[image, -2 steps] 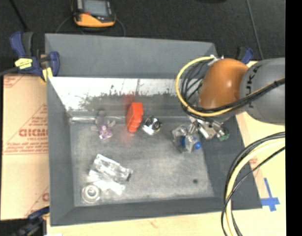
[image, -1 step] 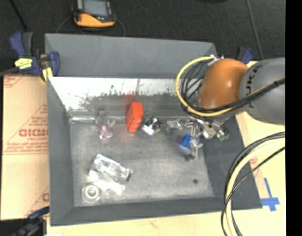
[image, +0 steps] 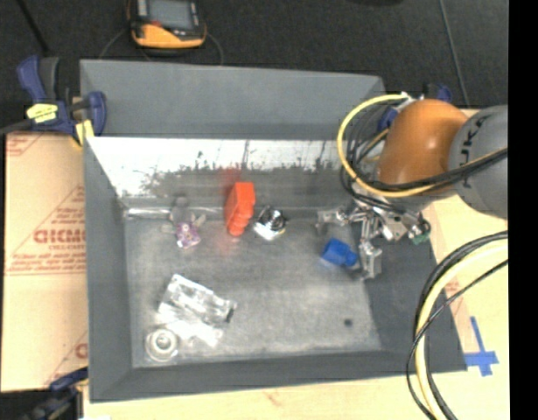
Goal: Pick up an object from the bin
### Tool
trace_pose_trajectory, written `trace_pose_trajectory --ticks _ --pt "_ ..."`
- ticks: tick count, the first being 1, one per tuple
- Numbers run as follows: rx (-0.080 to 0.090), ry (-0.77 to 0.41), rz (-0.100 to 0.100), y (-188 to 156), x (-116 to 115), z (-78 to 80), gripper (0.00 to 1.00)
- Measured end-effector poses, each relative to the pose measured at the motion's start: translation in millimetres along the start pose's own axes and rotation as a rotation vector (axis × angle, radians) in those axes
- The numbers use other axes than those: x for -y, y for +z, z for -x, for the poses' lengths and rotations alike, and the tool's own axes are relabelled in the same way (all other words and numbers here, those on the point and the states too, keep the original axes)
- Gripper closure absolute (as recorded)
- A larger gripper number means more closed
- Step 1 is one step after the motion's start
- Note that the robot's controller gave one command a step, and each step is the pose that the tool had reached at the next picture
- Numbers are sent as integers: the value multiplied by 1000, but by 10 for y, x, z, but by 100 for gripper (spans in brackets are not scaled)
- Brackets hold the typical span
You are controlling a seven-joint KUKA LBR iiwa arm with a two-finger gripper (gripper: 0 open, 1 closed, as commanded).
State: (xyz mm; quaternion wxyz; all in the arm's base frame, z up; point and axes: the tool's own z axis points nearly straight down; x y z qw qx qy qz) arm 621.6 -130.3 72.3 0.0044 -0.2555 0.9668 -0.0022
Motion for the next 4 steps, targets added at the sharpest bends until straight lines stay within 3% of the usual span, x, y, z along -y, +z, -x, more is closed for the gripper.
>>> trace_pose_trajectory --ticks 1,2,3,4 --pt "0 -1 2 0 -20 9 100" --pt "0 0 3 0 -21 10 0" --pt "-4 -123 6 7 -658 -172 0" --pt "-3 -122 3 5 -635 -173 100"
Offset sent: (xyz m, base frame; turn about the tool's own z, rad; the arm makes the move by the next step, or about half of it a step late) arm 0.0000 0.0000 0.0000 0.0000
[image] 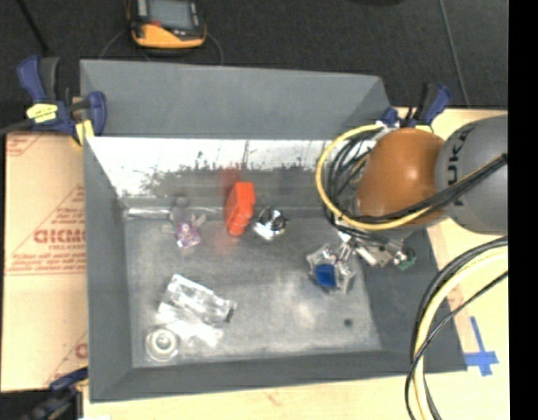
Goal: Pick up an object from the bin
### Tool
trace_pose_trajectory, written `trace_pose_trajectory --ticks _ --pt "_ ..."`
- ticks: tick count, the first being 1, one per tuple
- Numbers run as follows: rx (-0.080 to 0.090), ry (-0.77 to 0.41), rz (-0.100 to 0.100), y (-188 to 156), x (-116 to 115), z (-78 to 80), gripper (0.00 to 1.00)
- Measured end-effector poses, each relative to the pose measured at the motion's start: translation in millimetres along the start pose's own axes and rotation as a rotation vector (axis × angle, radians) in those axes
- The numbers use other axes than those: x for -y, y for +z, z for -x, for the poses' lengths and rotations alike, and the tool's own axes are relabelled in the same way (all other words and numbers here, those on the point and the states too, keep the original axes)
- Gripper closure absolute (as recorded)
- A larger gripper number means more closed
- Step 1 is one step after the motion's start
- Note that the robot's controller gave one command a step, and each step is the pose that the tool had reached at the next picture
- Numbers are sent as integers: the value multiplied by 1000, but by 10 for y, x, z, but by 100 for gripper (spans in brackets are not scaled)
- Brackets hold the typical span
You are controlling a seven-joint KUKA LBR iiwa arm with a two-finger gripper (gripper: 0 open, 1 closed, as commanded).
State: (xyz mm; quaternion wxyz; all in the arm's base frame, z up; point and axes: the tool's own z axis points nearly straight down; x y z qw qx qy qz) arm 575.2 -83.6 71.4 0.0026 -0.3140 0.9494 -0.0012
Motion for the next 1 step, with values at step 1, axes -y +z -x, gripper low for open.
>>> trace_pose_trajectory --ticks 1 --pt "3 -73 -6 -1301 266 -254 100"
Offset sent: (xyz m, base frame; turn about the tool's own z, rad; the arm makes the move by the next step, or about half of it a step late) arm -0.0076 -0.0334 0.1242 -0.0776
